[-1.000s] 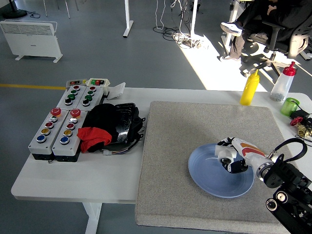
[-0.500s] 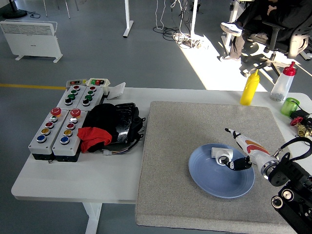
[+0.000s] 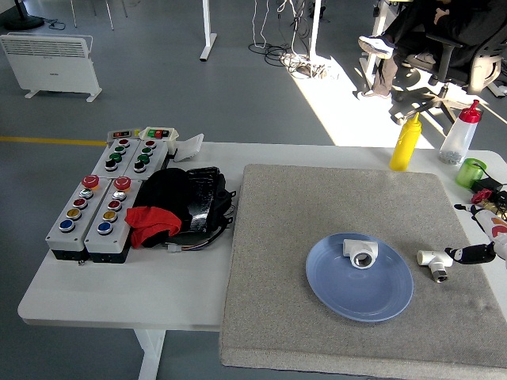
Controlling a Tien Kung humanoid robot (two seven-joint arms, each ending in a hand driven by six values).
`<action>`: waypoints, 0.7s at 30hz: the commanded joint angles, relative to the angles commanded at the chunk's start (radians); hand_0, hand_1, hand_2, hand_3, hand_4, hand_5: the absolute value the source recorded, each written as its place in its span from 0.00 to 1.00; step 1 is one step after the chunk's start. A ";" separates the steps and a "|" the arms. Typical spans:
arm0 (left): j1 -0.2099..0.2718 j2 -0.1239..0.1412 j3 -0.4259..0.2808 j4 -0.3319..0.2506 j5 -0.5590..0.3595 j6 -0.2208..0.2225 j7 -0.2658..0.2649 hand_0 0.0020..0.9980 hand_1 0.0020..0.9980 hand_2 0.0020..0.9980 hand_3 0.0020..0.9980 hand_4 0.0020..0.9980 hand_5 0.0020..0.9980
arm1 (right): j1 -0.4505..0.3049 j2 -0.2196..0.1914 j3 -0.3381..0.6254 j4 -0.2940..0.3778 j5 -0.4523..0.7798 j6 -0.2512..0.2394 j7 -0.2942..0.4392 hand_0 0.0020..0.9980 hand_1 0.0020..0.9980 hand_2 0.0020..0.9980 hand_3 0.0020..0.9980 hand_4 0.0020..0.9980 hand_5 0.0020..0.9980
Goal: Pick pipe place plate twice
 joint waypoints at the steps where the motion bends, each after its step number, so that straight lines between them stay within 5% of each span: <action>1: 0.000 0.000 -0.001 0.000 0.002 0.000 0.000 0.68 0.67 0.70 0.64 0.34 1.00 | -0.002 -0.002 -0.003 -0.005 0.008 0.005 -0.002 0.96 0.86 0.94 0.88 0.78 0.26; 21: -0.009 0.000 -0.011 -0.002 0.017 -0.004 0.003 0.68 0.67 0.70 0.64 0.34 1.00 | 0.015 0.016 -0.094 -0.039 0.054 0.047 -0.043 0.96 0.86 0.94 0.88 0.79 0.29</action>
